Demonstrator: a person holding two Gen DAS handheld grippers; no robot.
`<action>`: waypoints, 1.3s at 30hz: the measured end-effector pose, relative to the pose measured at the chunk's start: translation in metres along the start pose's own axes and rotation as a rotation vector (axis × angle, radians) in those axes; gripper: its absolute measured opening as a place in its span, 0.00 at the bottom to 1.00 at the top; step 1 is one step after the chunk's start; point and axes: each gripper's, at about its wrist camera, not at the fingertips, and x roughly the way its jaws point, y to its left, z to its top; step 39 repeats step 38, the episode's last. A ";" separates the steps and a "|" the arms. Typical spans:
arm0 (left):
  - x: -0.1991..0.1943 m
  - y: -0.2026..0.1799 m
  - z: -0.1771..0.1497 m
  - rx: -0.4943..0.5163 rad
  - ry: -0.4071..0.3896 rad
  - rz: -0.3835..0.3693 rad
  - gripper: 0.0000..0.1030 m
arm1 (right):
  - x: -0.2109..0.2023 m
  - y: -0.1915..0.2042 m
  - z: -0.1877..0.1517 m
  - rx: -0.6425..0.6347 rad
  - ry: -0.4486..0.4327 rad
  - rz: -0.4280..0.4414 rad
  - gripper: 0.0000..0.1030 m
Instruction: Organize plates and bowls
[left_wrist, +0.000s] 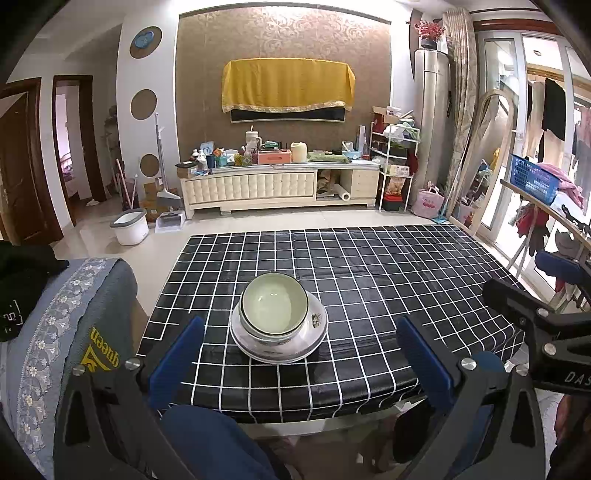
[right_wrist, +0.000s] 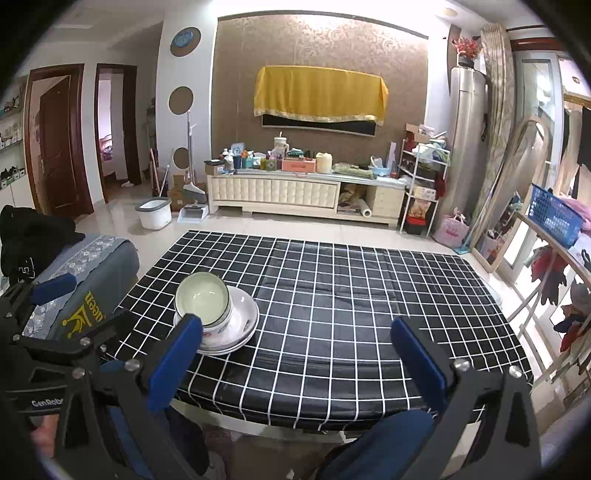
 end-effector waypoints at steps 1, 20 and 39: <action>0.000 -0.001 0.000 0.002 0.000 -0.006 1.00 | -0.001 0.001 0.000 -0.002 -0.002 -0.002 1.00; -0.012 0.002 0.003 -0.010 -0.027 -0.036 1.00 | -0.009 0.002 0.001 0.003 -0.029 -0.010 1.00; -0.017 0.000 -0.001 -0.020 -0.038 -0.013 1.00 | -0.010 0.005 0.002 0.001 -0.021 -0.017 1.00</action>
